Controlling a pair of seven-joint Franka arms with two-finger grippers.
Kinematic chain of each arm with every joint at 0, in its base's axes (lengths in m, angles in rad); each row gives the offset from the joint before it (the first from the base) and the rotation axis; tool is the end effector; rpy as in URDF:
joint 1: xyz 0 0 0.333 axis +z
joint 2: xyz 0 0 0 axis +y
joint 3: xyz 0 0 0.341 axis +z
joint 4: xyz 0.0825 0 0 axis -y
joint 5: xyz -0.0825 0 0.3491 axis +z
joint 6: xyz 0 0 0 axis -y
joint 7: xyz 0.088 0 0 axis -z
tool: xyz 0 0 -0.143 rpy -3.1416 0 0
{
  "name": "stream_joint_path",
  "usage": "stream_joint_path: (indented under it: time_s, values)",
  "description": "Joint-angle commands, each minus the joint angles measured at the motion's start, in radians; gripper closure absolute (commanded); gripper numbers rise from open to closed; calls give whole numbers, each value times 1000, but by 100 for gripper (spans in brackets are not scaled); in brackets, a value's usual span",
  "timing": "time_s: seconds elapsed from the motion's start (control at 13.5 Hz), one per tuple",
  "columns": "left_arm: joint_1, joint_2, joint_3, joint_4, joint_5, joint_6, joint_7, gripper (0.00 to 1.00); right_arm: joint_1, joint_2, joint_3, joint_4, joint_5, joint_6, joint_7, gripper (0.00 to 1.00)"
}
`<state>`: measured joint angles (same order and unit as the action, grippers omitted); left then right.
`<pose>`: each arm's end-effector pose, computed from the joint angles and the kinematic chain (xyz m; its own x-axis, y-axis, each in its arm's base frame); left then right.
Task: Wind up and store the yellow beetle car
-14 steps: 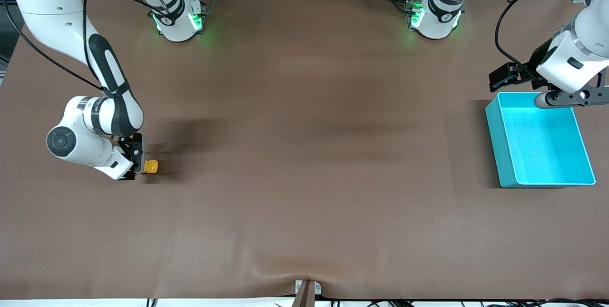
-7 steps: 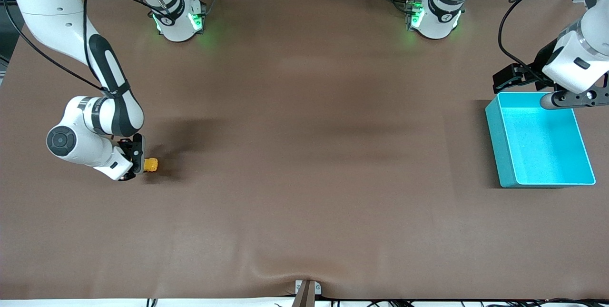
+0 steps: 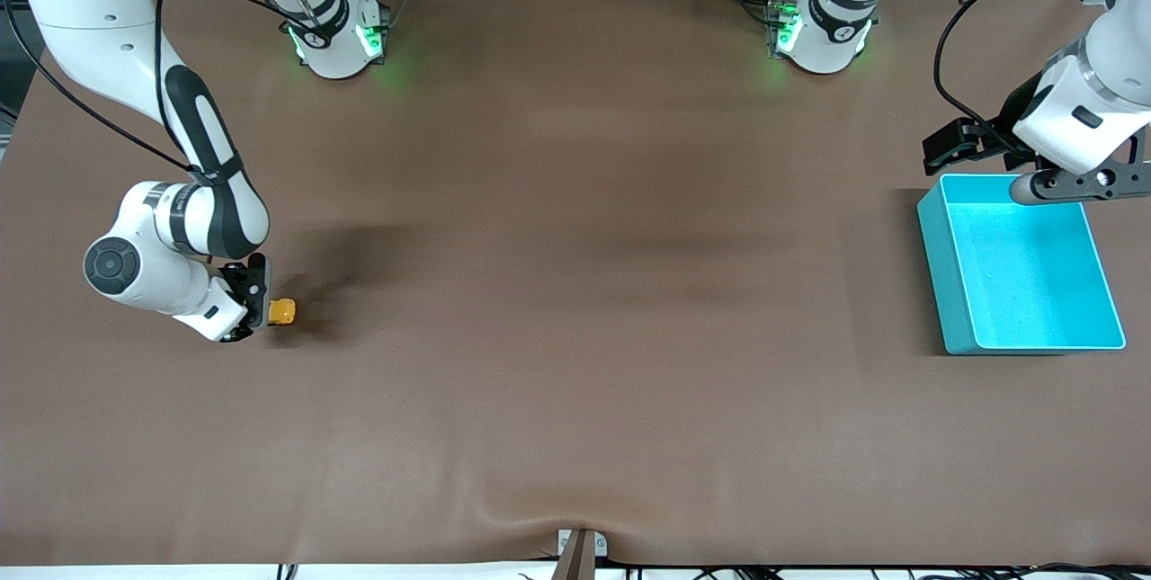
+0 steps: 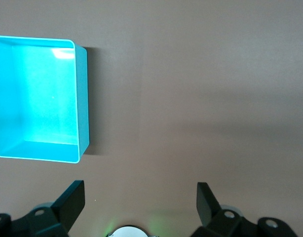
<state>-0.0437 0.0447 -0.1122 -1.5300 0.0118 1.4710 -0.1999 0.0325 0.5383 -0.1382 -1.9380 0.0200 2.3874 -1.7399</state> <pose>0.5139 -0.0776 0.5999 0.9940 0.0455 -0.0998 0.0430 -0.9987 -0.0272 0.5986 -0.0597 0.2123 -0.0665 0.9968 -0.0434 0.9938 0.0623 -0.0920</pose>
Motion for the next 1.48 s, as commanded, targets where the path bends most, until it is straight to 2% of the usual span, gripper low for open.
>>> stream_joint_path:
  time_s: [0.0, 0.59, 0.96, 1.4]
  values:
    - [-2, -5, -7, -7, -1, 2, -21, 0, -31, 35, 8, -7, 12, 19, -15, 57]
    - [-2, -2, -7, -29, -1, 2, -21, 0, -80, 43, 6, 2, 0, 18, -50, 56]
    - [-4, -2, -7, -29, -1, 2, -22, 0, -134, 84, 6, 59, -2, 19, -138, 55]
    - [-5, 1, -9, -33, -1, 2, -22, 0, -184, 88, 6, 67, -2, 16, -168, 54]
